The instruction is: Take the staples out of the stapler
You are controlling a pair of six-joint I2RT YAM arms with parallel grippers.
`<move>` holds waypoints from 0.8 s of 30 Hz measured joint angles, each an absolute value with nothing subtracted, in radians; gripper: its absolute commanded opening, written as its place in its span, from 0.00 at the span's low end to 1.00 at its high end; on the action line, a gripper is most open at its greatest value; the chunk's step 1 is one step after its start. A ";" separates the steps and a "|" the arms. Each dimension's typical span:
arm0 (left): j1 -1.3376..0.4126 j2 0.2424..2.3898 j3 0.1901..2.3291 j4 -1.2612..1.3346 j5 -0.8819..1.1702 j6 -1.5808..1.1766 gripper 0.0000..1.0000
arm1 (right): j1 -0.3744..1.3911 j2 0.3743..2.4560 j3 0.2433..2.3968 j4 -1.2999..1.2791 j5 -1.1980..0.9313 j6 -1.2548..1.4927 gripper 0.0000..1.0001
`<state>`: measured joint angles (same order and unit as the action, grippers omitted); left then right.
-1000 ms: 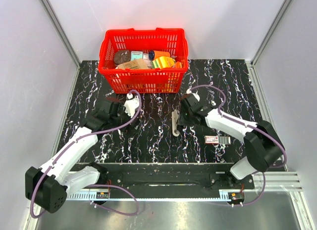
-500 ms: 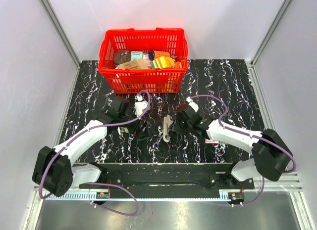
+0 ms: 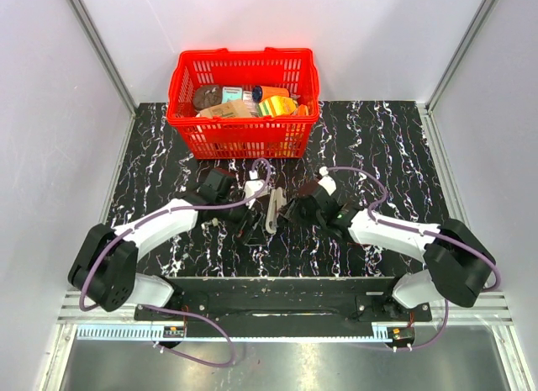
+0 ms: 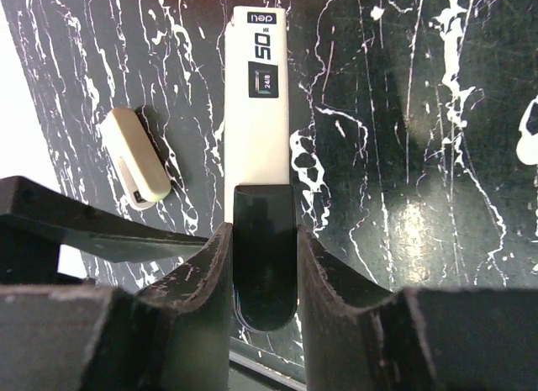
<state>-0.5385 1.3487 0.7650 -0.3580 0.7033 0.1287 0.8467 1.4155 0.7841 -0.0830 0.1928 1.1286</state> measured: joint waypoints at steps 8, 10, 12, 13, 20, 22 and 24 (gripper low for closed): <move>-0.550 1.435 0.786 -0.341 0.713 0.122 0.90 | 0.865 1.411 0.723 0.007 0.191 1.174 0.00; -0.551 1.448 0.794 -0.339 0.712 0.122 0.89 | 0.865 1.399 0.714 0.014 0.190 1.180 0.00; -0.551 1.456 0.805 -0.340 0.712 0.122 0.89 | 0.867 1.385 0.708 0.027 0.190 1.186 0.00; -0.551 1.461 0.812 -0.339 0.712 0.121 0.89 | 0.869 1.379 0.706 0.036 0.190 1.188 0.00; -0.551 1.486 0.864 -0.334 0.713 0.121 0.71 | 0.902 1.338 0.688 0.094 0.190 1.219 0.00; -0.551 1.490 0.872 -0.333 0.712 0.123 0.62 | 0.913 1.336 0.688 0.105 0.189 1.222 0.00; -0.551 1.490 0.876 -0.346 0.718 0.131 0.54 | 0.918 1.336 0.686 0.108 0.194 1.222 0.00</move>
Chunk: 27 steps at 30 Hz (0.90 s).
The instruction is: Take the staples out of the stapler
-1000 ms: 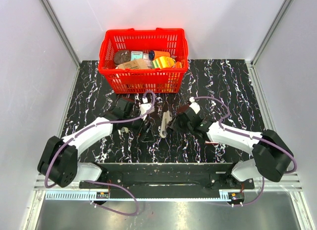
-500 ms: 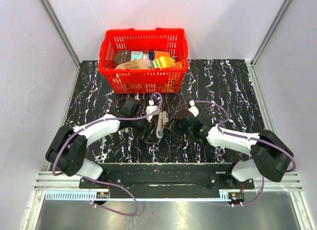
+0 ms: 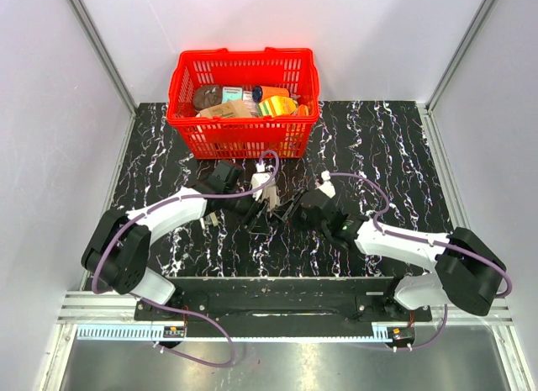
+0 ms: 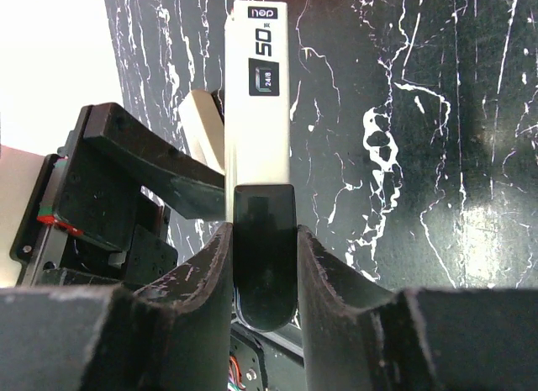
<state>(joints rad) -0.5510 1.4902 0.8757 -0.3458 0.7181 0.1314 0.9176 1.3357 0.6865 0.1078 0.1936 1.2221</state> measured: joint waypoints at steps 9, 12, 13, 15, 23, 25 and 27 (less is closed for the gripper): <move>-0.551 1.488 0.876 -0.381 0.714 0.183 0.43 | 0.918 1.325 0.673 0.120 0.210 1.222 0.00; -0.551 1.487 0.877 -0.388 0.710 0.193 0.36 | 0.918 1.325 0.665 0.136 0.209 1.222 0.00; -0.551 1.486 0.878 -0.391 0.707 0.196 0.32 | 0.918 1.325 0.664 0.139 0.208 1.221 0.00; -0.550 1.486 0.883 -0.400 0.689 0.201 0.20 | 0.918 1.325 0.662 0.146 0.200 1.220 0.00; -0.537 1.483 0.907 -0.398 0.595 0.214 0.00 | 0.929 1.328 0.651 0.179 0.155 1.198 0.00; -0.537 1.478 0.908 -0.402 0.580 0.213 0.00 | 0.929 1.340 0.651 0.198 0.154 1.192 0.00; -0.536 1.474 0.908 -0.410 0.564 0.211 0.00 | 0.929 1.357 0.651 0.218 0.153 1.190 0.17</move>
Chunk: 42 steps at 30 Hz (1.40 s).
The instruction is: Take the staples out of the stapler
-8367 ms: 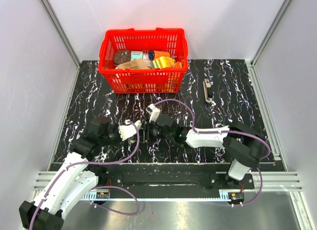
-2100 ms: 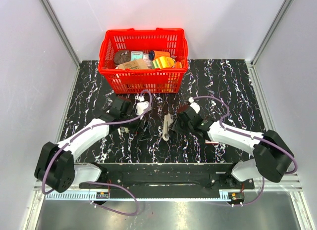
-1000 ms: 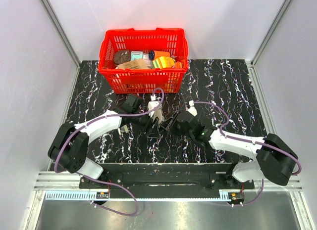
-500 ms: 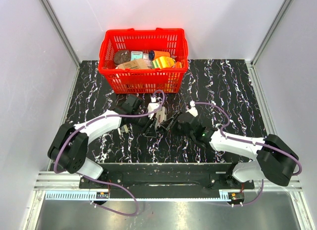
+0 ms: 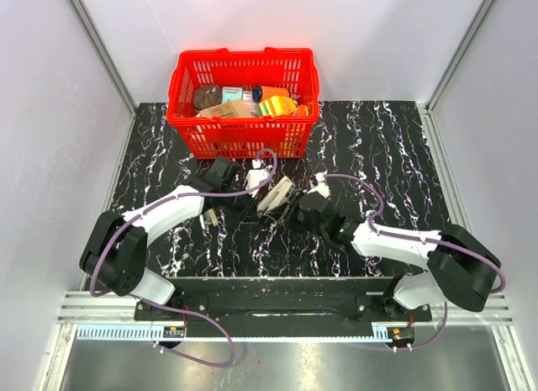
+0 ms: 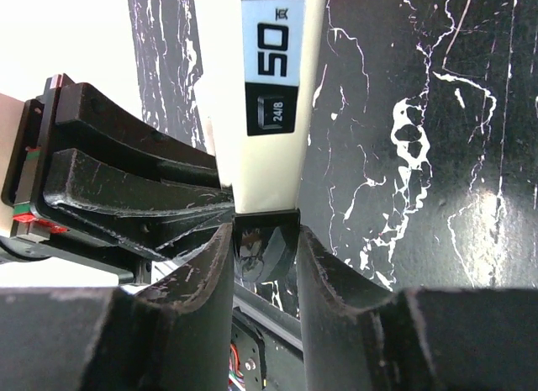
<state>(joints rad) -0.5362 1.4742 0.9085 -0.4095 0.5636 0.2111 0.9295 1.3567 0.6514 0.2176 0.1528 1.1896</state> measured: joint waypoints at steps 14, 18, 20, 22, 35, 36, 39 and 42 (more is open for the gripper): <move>-0.523 1.440 0.907 -0.442 0.448 0.113 0.00 | 0.926 1.467 0.725 0.249 0.157 1.183 0.49; -0.540 1.428 0.907 -0.405 0.456 0.069 0.00 | 0.929 1.510 0.746 0.266 0.146 1.186 0.54; -0.538 1.423 0.907 -0.395 0.447 0.058 0.00 | 0.930 1.521 0.746 0.270 0.141 1.187 0.50; -0.537 1.422 0.907 -0.394 0.443 0.051 0.00 | 0.930 1.526 0.748 0.280 0.137 1.188 0.43; -0.545 1.418 0.907 -0.368 0.435 0.070 0.00 | 0.932 1.495 0.740 0.286 0.151 1.164 0.03; -0.548 1.417 0.907 -0.361 0.429 0.083 0.00 | 0.932 1.485 0.734 0.285 0.155 1.159 0.02; -0.556 1.415 0.907 -0.342 0.393 0.141 0.00 | 0.932 1.442 0.704 0.279 0.159 1.137 0.01; -0.556 1.415 0.907 -0.335 0.357 0.212 0.00 | 0.932 1.401 0.670 0.278 0.155 1.098 0.00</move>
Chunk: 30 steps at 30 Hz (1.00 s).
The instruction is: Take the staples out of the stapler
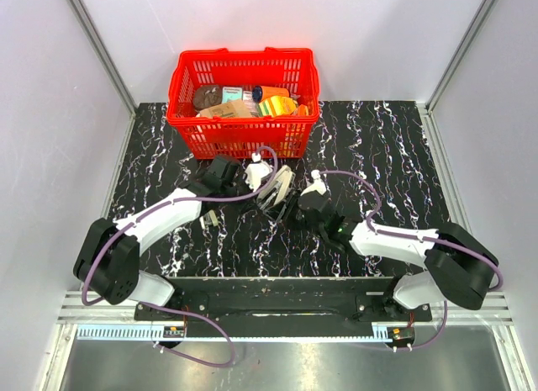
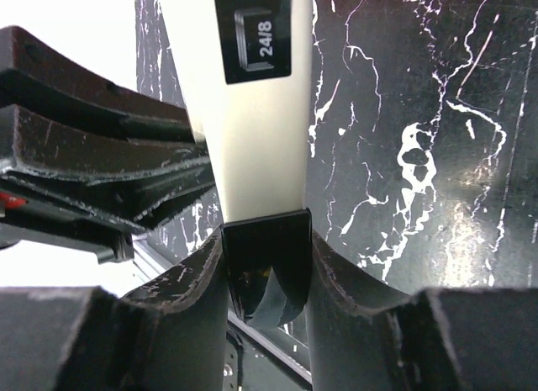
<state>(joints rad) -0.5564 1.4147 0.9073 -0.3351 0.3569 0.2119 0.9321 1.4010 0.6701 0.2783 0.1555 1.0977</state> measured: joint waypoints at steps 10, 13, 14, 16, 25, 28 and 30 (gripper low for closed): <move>-0.558 1.404 0.870 -0.217 0.227 0.466 0.00 | 0.897 1.375 0.654 0.261 0.093 0.858 0.00; -0.558 1.393 0.826 -0.138 0.174 0.567 0.00 | 0.866 1.375 0.654 0.236 0.037 0.776 0.00; -0.558 1.391 0.810 -0.108 0.159 0.598 0.00 | 0.849 1.377 0.654 0.231 0.012 0.749 0.00; -0.558 1.383 0.775 -0.042 0.131 0.659 0.00 | 0.815 1.383 0.654 0.220 -0.038 0.702 0.00; -0.559 1.367 0.615 0.196 0.008 0.881 0.00 | 0.765 1.467 0.709 0.157 -0.164 0.546 0.00; -0.559 1.367 0.571 0.258 -0.013 0.951 0.00 | 0.765 1.469 0.709 0.126 -0.171 0.516 0.00; -0.559 1.365 0.543 0.302 -0.022 0.998 0.00 | 0.764 1.469 0.709 0.112 -0.172 0.500 0.00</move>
<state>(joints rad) -0.5591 1.3651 0.5426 0.3016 -0.0219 0.9981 0.7639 1.4693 0.7094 0.1123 -0.1722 0.5003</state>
